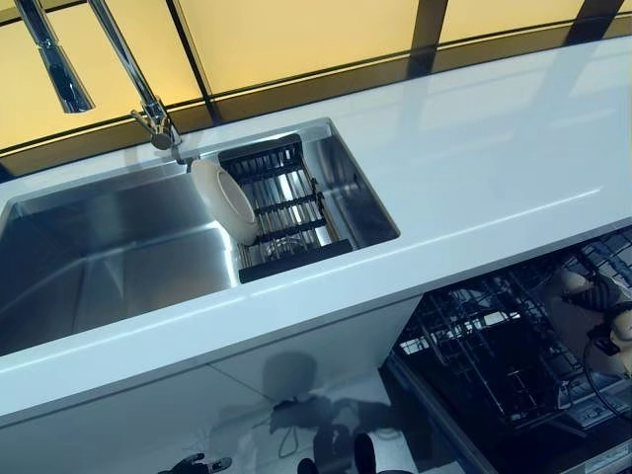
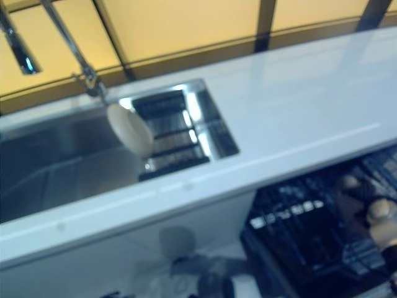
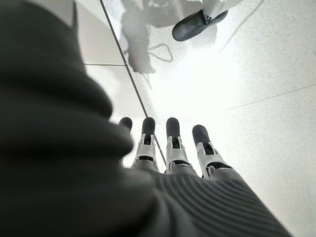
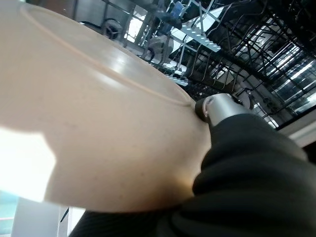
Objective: Take plates into dishwasher
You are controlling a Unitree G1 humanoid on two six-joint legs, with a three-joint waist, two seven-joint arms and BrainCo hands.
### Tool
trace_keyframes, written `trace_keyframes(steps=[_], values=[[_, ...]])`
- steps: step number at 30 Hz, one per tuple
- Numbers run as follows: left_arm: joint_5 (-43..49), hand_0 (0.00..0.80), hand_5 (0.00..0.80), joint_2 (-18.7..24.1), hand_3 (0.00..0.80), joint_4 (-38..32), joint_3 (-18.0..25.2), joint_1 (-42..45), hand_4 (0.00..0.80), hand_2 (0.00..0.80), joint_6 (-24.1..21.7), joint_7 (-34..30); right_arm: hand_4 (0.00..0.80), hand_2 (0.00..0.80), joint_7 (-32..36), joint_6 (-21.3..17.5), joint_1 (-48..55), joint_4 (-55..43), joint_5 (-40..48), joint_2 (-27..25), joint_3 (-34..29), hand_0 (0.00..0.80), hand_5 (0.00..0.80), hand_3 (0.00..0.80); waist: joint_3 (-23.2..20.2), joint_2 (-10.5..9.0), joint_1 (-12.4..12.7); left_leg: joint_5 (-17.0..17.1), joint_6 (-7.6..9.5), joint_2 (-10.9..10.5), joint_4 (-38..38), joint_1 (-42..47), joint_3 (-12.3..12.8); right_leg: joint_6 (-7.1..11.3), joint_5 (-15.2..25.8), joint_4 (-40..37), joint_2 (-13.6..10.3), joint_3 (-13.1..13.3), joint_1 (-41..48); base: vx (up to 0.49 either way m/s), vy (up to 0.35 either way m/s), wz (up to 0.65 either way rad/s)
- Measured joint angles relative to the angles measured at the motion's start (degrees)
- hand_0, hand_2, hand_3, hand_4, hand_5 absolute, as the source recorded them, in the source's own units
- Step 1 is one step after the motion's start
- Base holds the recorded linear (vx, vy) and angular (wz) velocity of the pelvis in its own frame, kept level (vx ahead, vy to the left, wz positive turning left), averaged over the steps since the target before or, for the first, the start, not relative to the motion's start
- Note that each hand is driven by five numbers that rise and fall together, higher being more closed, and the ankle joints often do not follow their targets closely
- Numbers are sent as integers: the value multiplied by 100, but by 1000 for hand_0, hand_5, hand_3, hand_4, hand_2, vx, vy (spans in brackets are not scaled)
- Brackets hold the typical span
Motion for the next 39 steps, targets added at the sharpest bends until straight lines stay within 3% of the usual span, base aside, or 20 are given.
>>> trace_keyframes(steps=[11, 28, 29, 30, 31, 39], values=[[-10, 0, 0, 1, 0, -80, -3, -87, 0, 0, -2, -58, 800, 800, -155, 20, -382, 549, -56, 3, 243, 800, 800, 800, 132, 252, 180, 8, 11, -17, 0, -46, -83, -1, -1, -1, -26, -80, -23, -7, -2, 3], [-43, 0, 0, 1, 0, -219, -1, -93, 0, 0, 1, -113, 800, 800, -155, 72, -392, 823, -177, 116, 241, 800, 800, 800, 221, 287, 169, 11, 15, -21, 4, -23, -89, -3, -1, 0, -29, -88, 6, 0, 0, 0], [-44, 0, 0, 1, 0, -219, -1, -91, 0, 0, 2, -113, 558, 558, -148, 76, -392, 837, -176, 146, 241, 558, 558, 558, 224, 282, 170, 12, 16, -22, 4, -21, -90, -3, -1, 0, -30, -89, 8, 0, 0, 0], [-43, 0, 0, 0, 0, -219, -1, -89, 0, 0, 3, -113, 166, 166, -139, 82, -392, 841, -176, 172, 241, 166, 166, 166, 225, 281, 170, 13, 17, -23, 4, -19, -91, -3, -1, 0, -32, -90, 12, 0, 0, 0], [-43, 0, 0, 1, 0, -219, 0, -89, 0, 0, 3, -113, 0, 0, -127, 86, -392, 842, -176, 180, 241, 0, 0, 0, 225, 281, 171, 13, 17, -24, 4, -17, -93, -3, -1, 0, -33, -91, 15, 0, 0, 0], [-42, 0, 0, 2, 0, -236, 3, -90, 0, 0, 9, -114, 0, 0, -143, 195, -392, 821, -176, 181, 207, 0, 0, 0, 261, 195, 171, 12, 18, -26, 3, 72, -104, 7, -8, 1, -34, -101, 108, 0, 0, 0]])
